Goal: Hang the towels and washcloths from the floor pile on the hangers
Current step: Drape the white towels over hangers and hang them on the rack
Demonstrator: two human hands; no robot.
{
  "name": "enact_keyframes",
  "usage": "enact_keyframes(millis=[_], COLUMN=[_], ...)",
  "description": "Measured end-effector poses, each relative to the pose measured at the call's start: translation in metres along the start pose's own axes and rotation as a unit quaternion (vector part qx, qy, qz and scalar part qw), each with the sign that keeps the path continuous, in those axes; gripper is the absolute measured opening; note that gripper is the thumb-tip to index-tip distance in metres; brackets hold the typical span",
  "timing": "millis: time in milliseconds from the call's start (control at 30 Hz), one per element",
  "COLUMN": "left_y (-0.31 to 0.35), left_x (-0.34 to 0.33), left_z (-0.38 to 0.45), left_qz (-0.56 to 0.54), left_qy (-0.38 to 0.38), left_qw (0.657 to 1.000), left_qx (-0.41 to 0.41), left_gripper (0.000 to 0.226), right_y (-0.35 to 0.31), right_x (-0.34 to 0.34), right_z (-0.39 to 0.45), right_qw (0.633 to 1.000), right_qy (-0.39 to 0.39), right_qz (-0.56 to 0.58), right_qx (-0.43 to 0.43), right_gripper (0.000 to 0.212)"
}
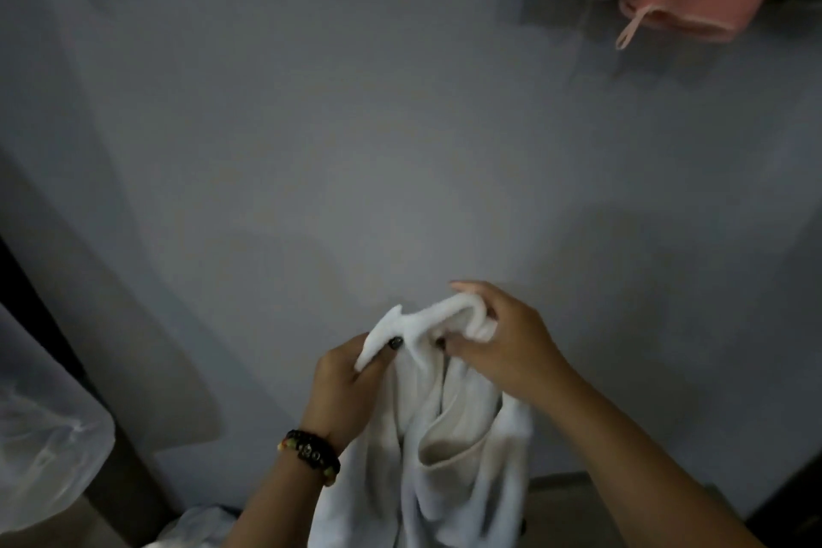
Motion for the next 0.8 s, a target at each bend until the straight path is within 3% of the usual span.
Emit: enact_keyframes(millis=[67, 167, 267, 367, 467, 633, 700, 800], left_y=[0.017, 0.038, 0.050, 0.044, 0.015, -0.050, -0.072, -0.081], left_x=[0.003, 0.006, 0.010, 0.018, 0.023, 0.019, 0.016, 0.004], left_z=[0.005, 0.012, 0.012, 0.013, 0.015, 0.008, 0.001, -0.003], left_qz=[0.005, -0.011, -0.034, -0.034, 0.017, 0.141, 0.107, -0.025], left_qy=[0.008, -0.019, -0.040, -0.005, -0.017, -0.048, -0.066, -0.100], left_qw=[1.000, 0.997, 0.992, 0.994, 0.997, 0.989, 0.991, 0.991], left_qx=[-0.028, -0.073, -0.112, -0.105, -0.078, 0.024, 0.054, 0.087], left_gripper=[0.032, 0.025, 0.023, 0.015, 0.017, 0.028, 0.036, 0.038], right_y=[0.002, 0.003, 0.006, 0.007, 0.004, 0.015, 0.019, 0.013], right_x=[-0.016, -0.044, -0.051, -0.041, -0.031, -0.011, 0.000, 0.008], right_z=[-0.005, -0.010, 0.002, 0.014, 0.023, 0.039, 0.043, 0.044], right_qw=[0.996, 0.988, 0.996, 0.997, 0.995, 0.982, 0.981, 0.990], right_qy=[-0.086, -0.150, -0.058, 0.033, 0.077, 0.160, 0.150, 0.040], right_qz=[-0.007, 0.034, 0.070, 0.064, 0.052, 0.098, 0.116, 0.132], right_qx=[-0.005, -0.024, -0.003, 0.021, 0.038, -0.024, -0.033, -0.001], right_gripper=[0.057, 0.051, 0.020, 0.031, 0.032, 0.027, 0.024, 0.020])
Point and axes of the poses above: each hand's wrist, its own z-axis towards the middle knuckle, its own x-axis out of the back of the hand, y = z × x, the point moved 1 cm from there along z, towards the middle knuckle, and after that the axes turned 4 degrees about -y, right-handed, at the moved point
